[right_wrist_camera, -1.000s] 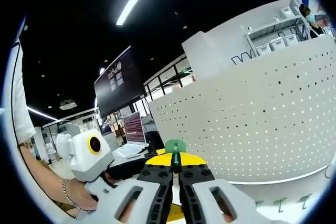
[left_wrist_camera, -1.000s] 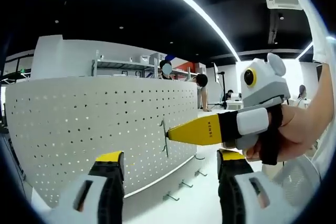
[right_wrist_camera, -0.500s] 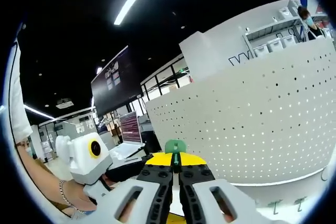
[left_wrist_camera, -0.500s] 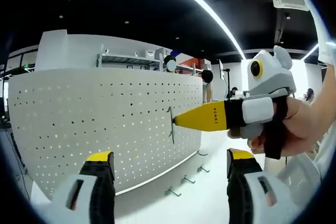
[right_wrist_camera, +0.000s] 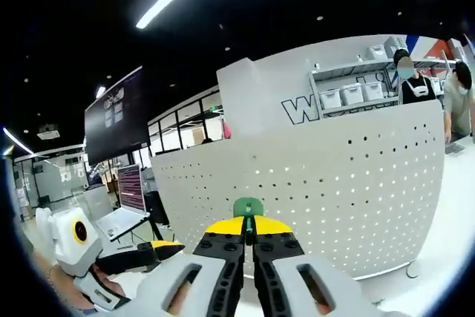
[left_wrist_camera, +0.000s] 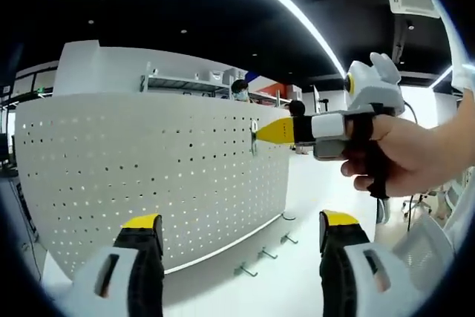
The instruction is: Insert the hook assembly into the mounting plate slot until the hook locks in place.
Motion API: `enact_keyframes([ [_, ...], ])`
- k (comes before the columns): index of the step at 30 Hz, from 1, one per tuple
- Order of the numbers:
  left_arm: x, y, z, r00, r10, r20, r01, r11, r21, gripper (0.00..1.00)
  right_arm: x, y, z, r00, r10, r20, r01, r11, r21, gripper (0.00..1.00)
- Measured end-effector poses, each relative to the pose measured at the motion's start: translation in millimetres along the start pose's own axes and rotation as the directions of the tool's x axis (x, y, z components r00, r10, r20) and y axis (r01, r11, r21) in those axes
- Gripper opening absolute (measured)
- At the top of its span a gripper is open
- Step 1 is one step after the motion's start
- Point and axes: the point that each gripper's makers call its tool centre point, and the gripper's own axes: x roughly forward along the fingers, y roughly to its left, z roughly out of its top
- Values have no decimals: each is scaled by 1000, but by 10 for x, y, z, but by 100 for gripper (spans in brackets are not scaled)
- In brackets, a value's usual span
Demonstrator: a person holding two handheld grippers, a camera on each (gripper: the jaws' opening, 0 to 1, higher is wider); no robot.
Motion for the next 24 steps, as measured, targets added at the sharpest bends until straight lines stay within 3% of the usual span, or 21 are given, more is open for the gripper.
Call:
enact_keyframes([
  [24,-209,177,-211,999,43,-10,-43,999,-11,88,617,-28,194,999,-27,46,29,999,-40,0],
])
